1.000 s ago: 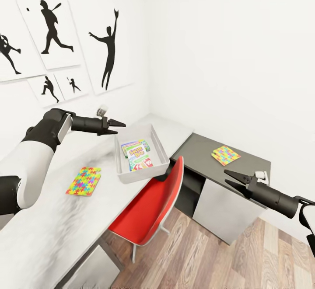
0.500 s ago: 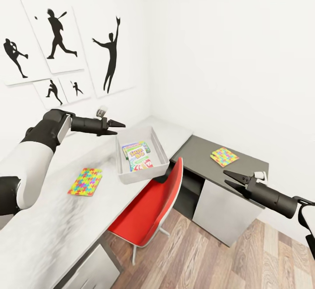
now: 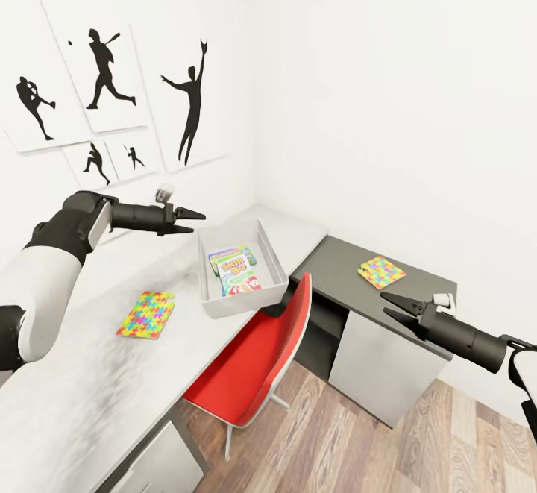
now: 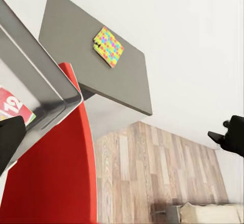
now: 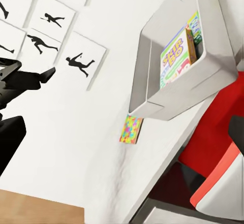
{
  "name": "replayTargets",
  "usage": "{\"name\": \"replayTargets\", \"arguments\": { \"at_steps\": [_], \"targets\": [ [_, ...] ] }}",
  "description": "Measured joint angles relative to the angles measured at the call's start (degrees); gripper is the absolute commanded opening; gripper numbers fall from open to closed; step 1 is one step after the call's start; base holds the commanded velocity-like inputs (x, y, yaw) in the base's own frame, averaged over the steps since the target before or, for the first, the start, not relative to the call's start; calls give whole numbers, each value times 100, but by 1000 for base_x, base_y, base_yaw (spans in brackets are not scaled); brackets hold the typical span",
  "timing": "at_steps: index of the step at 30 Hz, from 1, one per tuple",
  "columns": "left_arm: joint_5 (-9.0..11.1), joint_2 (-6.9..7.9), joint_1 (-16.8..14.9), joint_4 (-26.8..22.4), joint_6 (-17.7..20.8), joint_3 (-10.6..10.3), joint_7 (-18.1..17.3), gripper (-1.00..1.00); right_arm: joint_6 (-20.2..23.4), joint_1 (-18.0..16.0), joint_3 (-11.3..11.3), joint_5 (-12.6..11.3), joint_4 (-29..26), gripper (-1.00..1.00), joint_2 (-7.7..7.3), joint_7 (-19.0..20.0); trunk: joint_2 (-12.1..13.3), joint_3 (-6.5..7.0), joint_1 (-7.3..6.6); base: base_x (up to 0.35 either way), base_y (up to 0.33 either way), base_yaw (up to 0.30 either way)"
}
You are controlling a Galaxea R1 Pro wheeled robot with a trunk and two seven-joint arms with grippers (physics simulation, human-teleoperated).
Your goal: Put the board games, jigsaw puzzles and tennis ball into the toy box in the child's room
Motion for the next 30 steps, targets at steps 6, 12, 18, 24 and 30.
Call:
{"name": "replayTargets", "arguments": {
  "at_steps": [6,12,18,24,30],
  "targets": [
    [-72,307,192,-46,-47,-126,-854,100,0,0,2,27,22,100,-38,5,0,57,0,0,0,0],
    [-98,674,335,-79,-69,-363,-1171,100,0,0,0,31,44,100,-44,7,0,114,0,-2,0,0],
    [-101,984,535,-83,-74,-413,-1505,100,0,1,-2,35,54,100,-47,2,2,171,3,-177,0,0],
    [-101,1115,600,-83,-117,-439,-1965,100,0,1,4,253,55,100,-6,11,1,228,0,-93,0,0],
    [-102,1137,613,-90,-124,-602,-1966,100,0,3,11,383,57,100,18,22,1,284,0,-14,0,0]
  ]
}}
